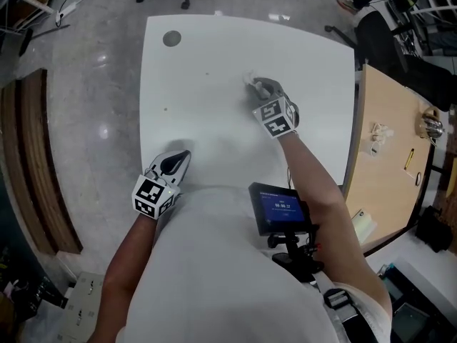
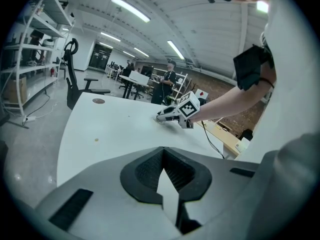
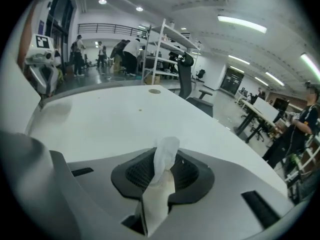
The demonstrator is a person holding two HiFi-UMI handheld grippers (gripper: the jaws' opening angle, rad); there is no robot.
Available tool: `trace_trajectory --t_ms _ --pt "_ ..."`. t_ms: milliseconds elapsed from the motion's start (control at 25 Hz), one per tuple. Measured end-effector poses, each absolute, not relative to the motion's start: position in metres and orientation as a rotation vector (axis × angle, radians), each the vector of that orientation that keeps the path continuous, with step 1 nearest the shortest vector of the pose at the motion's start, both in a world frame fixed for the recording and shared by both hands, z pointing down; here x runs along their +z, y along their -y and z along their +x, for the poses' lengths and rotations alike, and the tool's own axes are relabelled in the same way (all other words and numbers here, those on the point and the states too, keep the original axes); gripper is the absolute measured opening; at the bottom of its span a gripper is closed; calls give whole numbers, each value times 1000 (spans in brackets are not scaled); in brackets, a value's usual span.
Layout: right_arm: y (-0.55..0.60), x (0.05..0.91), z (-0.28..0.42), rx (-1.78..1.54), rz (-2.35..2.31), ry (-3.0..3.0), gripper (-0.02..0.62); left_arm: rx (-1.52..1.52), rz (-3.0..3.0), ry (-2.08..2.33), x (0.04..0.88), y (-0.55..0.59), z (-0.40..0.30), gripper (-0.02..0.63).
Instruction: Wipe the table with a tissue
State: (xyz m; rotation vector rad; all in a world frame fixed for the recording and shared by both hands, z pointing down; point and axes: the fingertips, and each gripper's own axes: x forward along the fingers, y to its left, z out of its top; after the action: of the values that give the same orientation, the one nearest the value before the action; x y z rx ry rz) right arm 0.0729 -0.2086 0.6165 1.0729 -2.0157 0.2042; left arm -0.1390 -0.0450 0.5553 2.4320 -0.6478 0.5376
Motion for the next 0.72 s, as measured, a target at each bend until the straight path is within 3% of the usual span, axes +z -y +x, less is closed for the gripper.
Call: trace_trajectory --t_ms 200,400,720 --pt "190 600 62 398 1114 2213 78 529 2443 651 553 45 -139 3" --pt "197 597 129 621 1510 2101 80 524 2443 663 552 41 -142 3" --pt "239 608 170 496 1529 1941 80 532 2411 716 554 36 -154 3"
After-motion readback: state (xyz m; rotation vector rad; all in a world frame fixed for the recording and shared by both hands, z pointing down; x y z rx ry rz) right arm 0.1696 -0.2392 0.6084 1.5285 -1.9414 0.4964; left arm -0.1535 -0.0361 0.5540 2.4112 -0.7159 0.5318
